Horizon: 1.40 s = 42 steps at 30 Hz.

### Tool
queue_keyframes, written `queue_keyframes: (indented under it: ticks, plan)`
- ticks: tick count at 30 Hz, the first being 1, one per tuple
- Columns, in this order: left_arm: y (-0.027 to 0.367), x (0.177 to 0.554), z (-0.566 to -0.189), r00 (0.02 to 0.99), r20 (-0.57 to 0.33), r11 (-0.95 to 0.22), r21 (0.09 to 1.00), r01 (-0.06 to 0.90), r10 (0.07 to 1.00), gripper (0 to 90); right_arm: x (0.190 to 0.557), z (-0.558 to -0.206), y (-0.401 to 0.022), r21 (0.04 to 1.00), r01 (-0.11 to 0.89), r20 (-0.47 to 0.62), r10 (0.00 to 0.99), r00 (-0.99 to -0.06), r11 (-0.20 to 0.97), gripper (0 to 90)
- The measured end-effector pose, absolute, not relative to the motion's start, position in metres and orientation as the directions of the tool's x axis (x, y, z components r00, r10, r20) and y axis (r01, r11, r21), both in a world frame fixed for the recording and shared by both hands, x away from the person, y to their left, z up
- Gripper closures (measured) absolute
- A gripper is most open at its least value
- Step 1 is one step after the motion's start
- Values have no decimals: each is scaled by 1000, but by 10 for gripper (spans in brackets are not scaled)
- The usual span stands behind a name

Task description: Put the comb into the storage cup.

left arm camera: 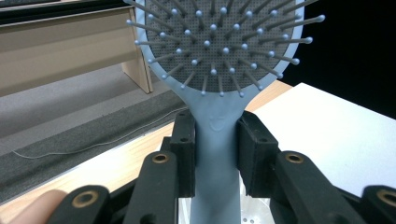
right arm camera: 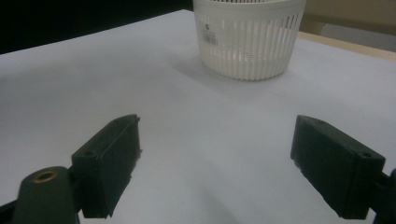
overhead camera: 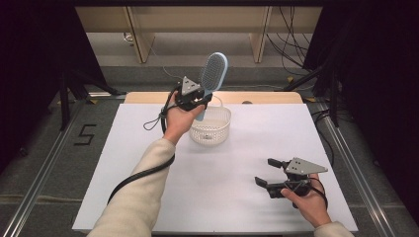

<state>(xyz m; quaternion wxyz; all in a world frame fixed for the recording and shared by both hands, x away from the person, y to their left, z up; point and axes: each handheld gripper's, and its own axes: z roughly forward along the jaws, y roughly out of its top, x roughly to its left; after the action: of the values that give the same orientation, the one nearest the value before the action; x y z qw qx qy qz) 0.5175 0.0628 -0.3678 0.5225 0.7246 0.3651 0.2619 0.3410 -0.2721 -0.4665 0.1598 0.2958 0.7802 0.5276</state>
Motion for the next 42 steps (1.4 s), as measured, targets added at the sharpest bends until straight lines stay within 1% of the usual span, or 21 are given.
queue_keyframes:
  ticks: [30, 42]
  plan:
    - [63, 520, -375, 618, 2, -203, 945, 256, 786, 699, 341, -466, -272, 922, 287, 63, 629, -775, 262, 164]
    - [62, 522, -379, 626, 18, -224, 941, 253, 780, 699, 341, -466, -272, 922, 287, 63, 630, -774, 261, 164]
